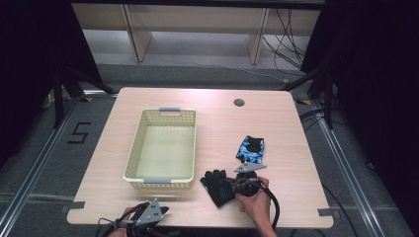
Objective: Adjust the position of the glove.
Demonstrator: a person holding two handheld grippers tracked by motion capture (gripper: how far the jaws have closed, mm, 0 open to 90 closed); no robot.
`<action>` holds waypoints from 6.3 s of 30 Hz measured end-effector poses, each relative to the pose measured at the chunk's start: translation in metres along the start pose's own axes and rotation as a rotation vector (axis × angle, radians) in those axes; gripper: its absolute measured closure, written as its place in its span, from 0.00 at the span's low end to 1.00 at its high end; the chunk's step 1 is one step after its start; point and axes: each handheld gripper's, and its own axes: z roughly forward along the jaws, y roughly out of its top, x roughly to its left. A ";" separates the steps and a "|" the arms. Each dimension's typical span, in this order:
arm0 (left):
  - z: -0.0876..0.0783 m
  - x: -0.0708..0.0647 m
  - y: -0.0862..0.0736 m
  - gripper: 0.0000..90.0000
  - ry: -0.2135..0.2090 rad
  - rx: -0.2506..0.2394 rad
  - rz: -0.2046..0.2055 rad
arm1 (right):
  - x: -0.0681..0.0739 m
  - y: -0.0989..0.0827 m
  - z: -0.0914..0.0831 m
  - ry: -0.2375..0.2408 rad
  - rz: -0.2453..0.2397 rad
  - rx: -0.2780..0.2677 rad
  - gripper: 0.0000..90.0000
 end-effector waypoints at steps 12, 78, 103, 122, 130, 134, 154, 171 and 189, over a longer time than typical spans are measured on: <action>-0.002 0.001 0.000 0.21 0.012 -0.001 0.003 | 0.006 0.025 -0.042 0.085 -0.217 -0.043 0.99; 0.000 0.001 0.000 0.23 0.009 -0.018 -0.015 | -0.108 0.018 -0.041 -0.259 -0.103 0.070 1.00; 0.000 0.000 0.001 0.23 0.000 -0.023 -0.008 | -0.075 0.049 0.025 -0.174 -0.109 0.054 1.00; -0.002 0.000 0.001 0.22 0.003 -0.023 -0.020 | -0.097 0.074 0.001 -0.193 -0.167 -0.045 0.82; -0.001 0.000 0.001 0.22 0.000 -0.022 -0.021 | -0.107 0.069 0.008 -0.159 -0.215 0.032 0.72; -0.001 0.000 0.001 0.22 0.004 -0.023 -0.025 | -0.108 0.067 0.017 -0.156 -0.232 0.052 0.70; -0.003 0.000 0.001 0.22 -0.003 -0.021 -0.019 | -0.112 0.072 0.004 -0.129 -0.223 -0.018 0.99; -0.005 0.001 0.002 0.22 0.007 -0.033 -0.017 | -0.063 0.074 -0.068 -0.084 -0.167 -0.164 0.99; -0.005 0.001 0.002 0.22 0.003 -0.039 -0.025 | 0.007 0.028 -0.095 -0.032 -0.208 -0.161 0.99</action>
